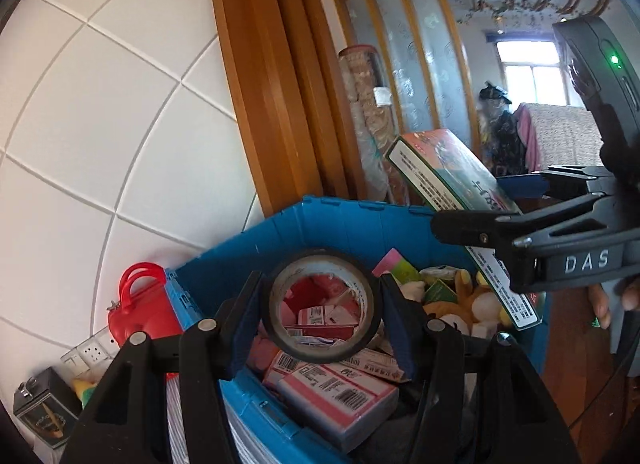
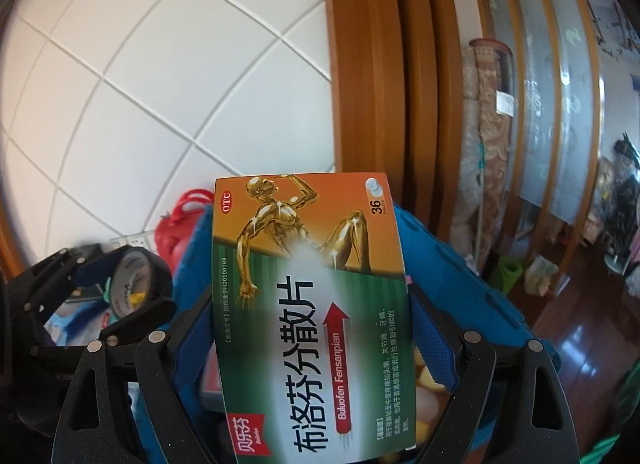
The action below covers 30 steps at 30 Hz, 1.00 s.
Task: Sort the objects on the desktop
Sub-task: 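Carry the tape roll and green box into the blue crate and release, then withdraw both grippers from the crate back over the bed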
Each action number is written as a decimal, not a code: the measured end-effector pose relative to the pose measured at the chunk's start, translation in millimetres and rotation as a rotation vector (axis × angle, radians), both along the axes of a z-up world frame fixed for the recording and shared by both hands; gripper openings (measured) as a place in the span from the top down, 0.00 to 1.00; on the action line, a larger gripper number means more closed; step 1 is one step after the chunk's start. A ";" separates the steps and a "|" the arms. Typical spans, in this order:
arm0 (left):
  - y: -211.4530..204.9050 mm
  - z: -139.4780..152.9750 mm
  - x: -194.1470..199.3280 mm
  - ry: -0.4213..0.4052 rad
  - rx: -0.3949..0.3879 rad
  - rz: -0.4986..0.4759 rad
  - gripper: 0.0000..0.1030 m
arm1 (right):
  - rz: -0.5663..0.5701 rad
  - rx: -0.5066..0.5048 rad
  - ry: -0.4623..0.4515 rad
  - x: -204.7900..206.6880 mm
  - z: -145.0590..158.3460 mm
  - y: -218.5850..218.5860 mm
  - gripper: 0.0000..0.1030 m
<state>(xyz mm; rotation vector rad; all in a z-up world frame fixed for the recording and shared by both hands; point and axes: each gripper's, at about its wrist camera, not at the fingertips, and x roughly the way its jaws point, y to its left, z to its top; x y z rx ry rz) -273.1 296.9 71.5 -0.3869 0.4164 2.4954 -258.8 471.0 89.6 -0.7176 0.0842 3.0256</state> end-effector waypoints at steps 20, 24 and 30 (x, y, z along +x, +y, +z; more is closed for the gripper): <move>-30.7 -1.5 9.0 0.062 0.023 0.302 0.21 | 0.096 -0.032 0.037 -4.0 -22.2 4.4 0.00; -50.9 -8.1 14.8 0.055 0.032 0.364 0.21 | 0.136 -0.040 0.032 1.1 -27.6 -4.4 0.00; -68.1 -15.3 17.7 0.051 0.031 0.432 0.21 | 0.185 -0.039 0.010 1.8 -33.7 -18.5 0.00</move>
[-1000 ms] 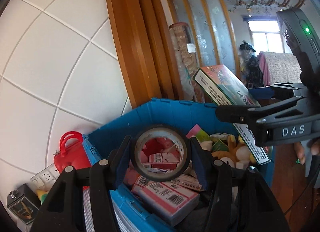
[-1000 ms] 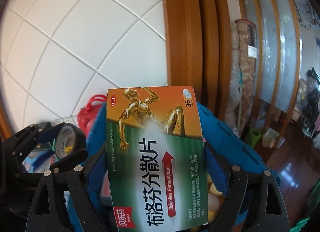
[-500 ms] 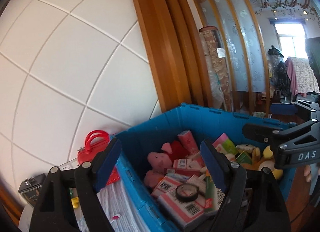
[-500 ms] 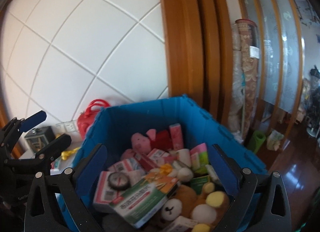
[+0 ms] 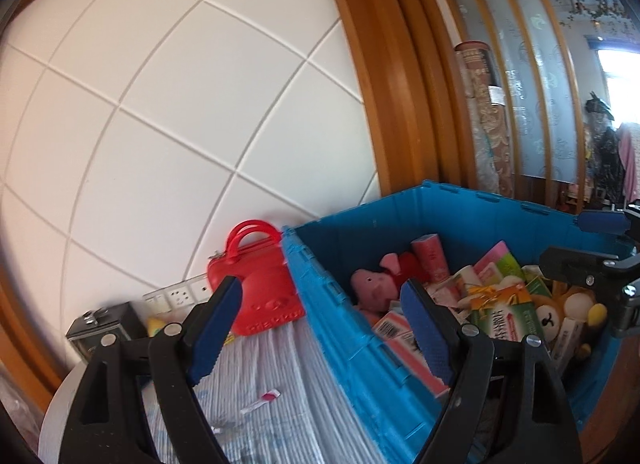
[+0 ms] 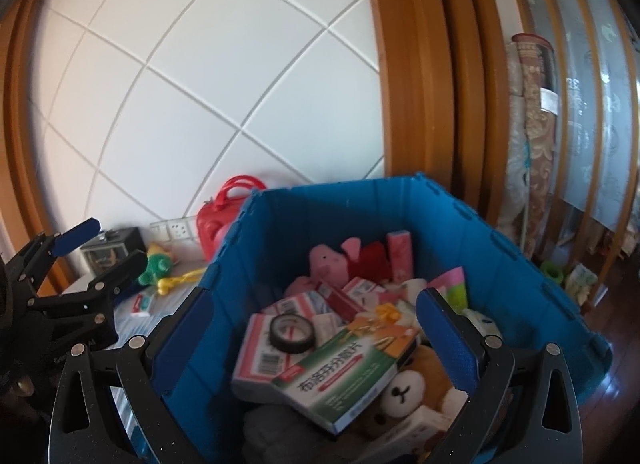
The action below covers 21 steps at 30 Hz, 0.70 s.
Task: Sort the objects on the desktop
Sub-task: 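Withdraw both grippers from the crate back over the bed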
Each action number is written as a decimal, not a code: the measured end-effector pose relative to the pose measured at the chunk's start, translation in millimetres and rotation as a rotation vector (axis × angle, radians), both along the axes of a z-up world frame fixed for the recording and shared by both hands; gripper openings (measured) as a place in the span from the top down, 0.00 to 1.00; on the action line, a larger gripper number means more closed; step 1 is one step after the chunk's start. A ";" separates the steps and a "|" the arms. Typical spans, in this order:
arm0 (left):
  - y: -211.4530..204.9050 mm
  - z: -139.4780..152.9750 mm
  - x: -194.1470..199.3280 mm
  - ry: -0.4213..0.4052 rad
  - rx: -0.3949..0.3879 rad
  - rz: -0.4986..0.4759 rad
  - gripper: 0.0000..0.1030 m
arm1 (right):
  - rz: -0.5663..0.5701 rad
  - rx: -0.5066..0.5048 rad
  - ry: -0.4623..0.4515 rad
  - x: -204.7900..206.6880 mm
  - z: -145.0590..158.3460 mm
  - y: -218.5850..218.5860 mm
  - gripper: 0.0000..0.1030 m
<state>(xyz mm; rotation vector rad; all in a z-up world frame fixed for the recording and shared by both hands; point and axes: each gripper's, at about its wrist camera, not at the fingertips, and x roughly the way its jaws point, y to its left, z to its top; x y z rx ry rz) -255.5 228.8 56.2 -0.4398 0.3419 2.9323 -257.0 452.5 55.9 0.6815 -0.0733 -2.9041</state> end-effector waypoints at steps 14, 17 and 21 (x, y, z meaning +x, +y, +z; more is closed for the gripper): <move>-55.0 -20.4 23.1 -0.027 0.018 0.119 0.21 | 0.120 0.001 0.017 17.1 -0.2 -55.9 0.00; -78.7 -31.2 30.1 -0.042 0.028 0.146 0.21 | 0.156 0.017 0.032 22.8 2.6 -75.1 0.00; -127.5 -47.9 38.2 -0.068 0.018 0.202 0.21 | 0.200 0.016 0.036 23.8 3.6 -112.1 0.00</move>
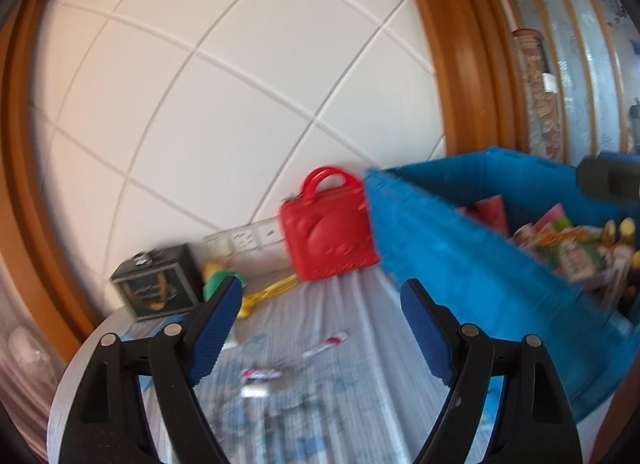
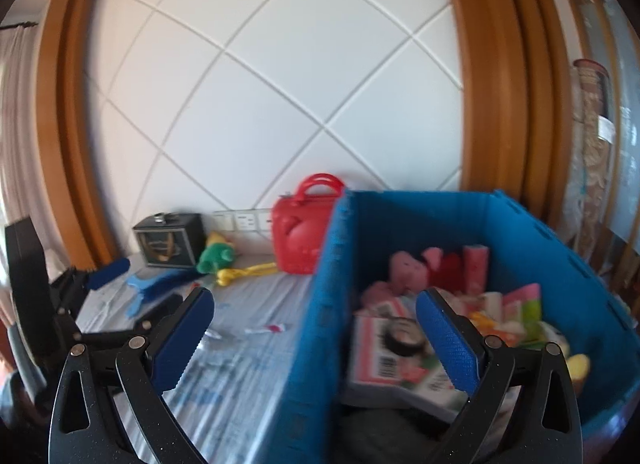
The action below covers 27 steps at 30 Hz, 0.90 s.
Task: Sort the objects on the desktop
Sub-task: 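Withdraw both grippers from the crate back over the bed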
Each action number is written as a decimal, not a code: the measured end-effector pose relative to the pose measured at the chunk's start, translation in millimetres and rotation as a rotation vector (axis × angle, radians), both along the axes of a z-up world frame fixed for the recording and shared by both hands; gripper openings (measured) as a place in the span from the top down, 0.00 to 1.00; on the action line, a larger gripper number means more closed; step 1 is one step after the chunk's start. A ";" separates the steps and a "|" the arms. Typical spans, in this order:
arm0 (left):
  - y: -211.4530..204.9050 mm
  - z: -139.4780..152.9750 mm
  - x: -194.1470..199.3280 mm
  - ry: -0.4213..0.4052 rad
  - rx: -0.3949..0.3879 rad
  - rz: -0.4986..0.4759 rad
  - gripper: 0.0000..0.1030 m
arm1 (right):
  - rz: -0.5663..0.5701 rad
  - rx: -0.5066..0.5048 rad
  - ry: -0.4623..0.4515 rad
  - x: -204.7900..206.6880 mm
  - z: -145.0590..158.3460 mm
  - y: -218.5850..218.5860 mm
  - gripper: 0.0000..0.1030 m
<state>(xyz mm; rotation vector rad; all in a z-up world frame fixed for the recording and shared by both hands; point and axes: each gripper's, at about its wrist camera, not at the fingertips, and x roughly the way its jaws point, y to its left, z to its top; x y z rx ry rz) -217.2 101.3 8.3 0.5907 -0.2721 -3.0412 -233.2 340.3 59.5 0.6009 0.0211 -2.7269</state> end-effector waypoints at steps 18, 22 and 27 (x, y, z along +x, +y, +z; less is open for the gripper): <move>-231.4 -53.1 -1.3 -0.097 -0.066 0.153 0.21 | 0.119 0.014 -0.174 -37.2 -76.4 -194.4 0.00; -237.4 -79.9 -30.1 -0.110 -0.049 0.072 0.21 | 0.100 0.054 -0.235 -62.4 -99.1 -208.8 0.00; -215.7 -128.8 -74.4 -0.211 -0.048 -0.115 0.21 | 0.118 0.130 -0.248 -98.1 -121.1 -218.9 0.00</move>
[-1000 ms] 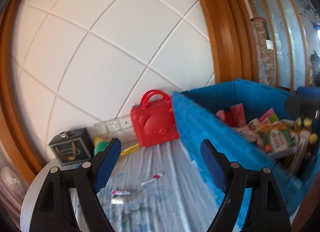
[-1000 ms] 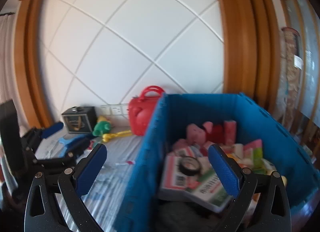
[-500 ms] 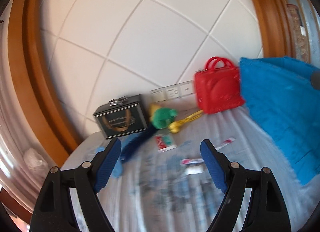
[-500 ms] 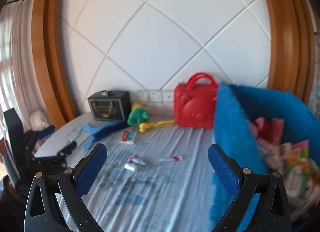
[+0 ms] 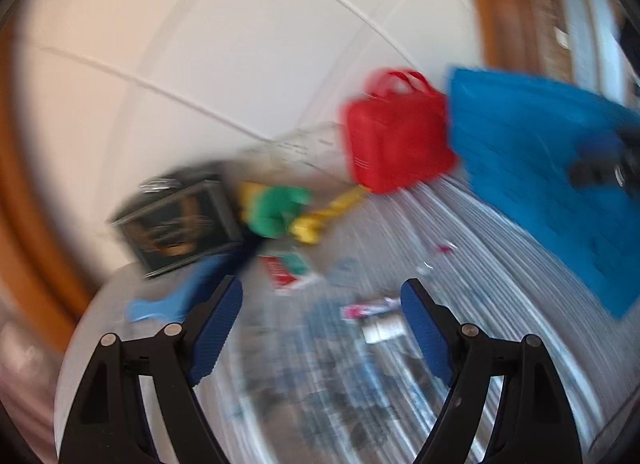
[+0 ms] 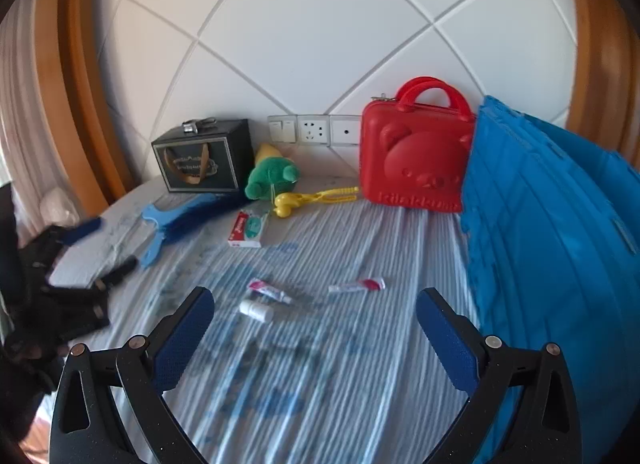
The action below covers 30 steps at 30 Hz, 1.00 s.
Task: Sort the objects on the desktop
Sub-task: 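Withdraw both grippers from the crate back over the bed, then grasp the white pill bottle with left gripper while right grasps the yellow snowball clip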
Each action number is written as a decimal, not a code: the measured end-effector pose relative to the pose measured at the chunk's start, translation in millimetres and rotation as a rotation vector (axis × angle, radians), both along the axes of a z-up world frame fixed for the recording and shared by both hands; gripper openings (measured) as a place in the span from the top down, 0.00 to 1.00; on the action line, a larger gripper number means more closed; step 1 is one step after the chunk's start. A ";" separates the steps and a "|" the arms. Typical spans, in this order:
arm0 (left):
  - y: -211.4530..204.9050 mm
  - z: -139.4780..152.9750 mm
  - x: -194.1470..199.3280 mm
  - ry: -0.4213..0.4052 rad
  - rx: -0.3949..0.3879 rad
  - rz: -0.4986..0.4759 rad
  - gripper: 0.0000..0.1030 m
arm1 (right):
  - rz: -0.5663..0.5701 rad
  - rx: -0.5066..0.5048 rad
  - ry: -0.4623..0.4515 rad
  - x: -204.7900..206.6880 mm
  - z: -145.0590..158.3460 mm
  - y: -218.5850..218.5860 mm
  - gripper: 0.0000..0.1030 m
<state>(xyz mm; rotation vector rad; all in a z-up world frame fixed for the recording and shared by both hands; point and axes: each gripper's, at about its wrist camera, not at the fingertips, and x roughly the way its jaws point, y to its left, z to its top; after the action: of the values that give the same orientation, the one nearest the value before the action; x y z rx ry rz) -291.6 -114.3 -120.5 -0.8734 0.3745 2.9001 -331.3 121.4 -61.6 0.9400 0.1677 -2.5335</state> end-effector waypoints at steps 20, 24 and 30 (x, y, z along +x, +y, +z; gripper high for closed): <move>31.9 -170.6 -104.6 -0.352 -0.042 -0.591 0.30 | 0.031 0.031 -0.248 -157.8 -148.7 -35.8 0.00; 26.5 -173.2 -113.9 -0.394 0.042 -0.620 0.42 | -0.008 -0.034 -0.263 -197.0 -160.8 -45.9 0.02; 34.0 -170.5 -116.4 -0.417 0.062 -0.612 0.70 | -0.063 -0.148 -0.310 -303.2 -171.8 -92.1 0.12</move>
<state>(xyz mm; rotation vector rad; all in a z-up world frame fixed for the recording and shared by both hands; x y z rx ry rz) -408.0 -80.3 -291.0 -1.0882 0.4176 2.1054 -634.5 29.4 -233.4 1.2764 -0.1429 -2.3777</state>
